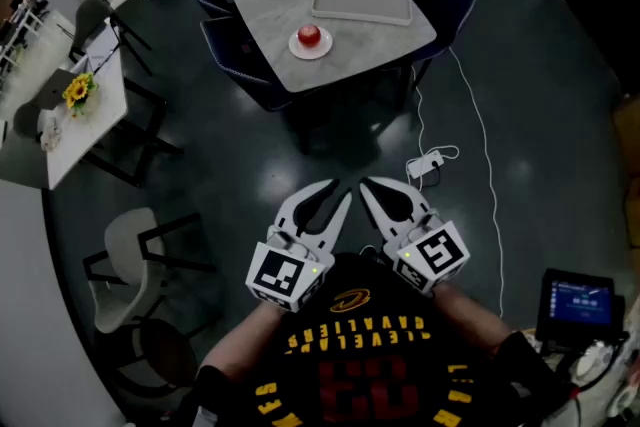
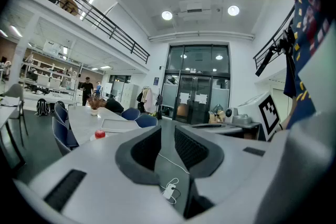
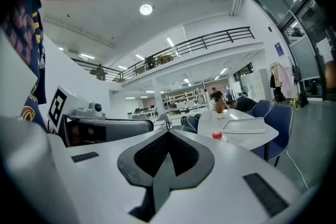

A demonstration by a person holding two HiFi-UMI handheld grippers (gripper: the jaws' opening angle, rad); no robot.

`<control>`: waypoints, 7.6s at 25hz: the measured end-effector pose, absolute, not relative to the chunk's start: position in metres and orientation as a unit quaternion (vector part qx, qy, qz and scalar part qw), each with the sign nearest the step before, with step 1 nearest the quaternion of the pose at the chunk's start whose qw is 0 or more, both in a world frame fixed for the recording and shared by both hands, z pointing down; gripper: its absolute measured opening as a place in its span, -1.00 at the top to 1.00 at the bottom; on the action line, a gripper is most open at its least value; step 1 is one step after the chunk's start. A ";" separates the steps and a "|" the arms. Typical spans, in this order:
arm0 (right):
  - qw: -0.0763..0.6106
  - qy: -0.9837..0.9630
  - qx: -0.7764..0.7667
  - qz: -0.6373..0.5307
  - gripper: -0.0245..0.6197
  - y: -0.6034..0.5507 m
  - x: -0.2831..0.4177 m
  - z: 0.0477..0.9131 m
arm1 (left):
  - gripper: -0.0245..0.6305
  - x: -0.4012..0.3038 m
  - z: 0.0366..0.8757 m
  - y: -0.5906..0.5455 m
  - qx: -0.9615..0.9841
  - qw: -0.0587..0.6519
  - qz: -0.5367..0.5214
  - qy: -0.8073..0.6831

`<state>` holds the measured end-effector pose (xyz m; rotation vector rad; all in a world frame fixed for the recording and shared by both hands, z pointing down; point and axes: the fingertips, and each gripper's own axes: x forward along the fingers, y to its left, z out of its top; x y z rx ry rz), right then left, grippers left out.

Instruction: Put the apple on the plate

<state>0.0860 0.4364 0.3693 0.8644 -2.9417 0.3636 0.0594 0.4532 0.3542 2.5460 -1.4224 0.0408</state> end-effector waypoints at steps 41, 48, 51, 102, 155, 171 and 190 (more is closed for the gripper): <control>0.049 -0.936 0.274 0.214 0.90 0.366 0.124 0.434 | 0.67 0.077 0.407 0.390 0.816 0.196 0.013 -0.544; 0.064 -0.926 0.297 0.223 0.90 0.301 0.085 0.440 | 0.67 0.033 0.407 0.322 0.832 0.199 -0.008 -0.519; 0.074 -0.921 0.305 0.233 0.90 0.286 0.067 0.440 | 0.67 0.012 0.406 0.303 0.835 0.208 -0.010 -0.510; 0.180 -0.897 0.266 0.303 0.90 -0.029 0.024 0.574 | 0.67 -0.165 0.577 0.023 0.701 0.438 0.015 -0.563; 0.146 -0.736 0.339 0.568 0.80 -0.103 -0.040 0.710 | 0.82 -0.185 0.711 -0.067 0.637 0.632 0.009 -0.441; -0.002 -0.714 0.381 0.587 0.82 -0.118 0.022 0.633 | 0.84 -0.130 0.633 -0.098 0.695 0.630 -0.024 -0.346; -0.111 -0.692 0.394 0.594 0.84 -0.212 0.116 0.562 | 0.86 -0.044 0.548 -0.206 0.729 0.616 -0.089 -0.284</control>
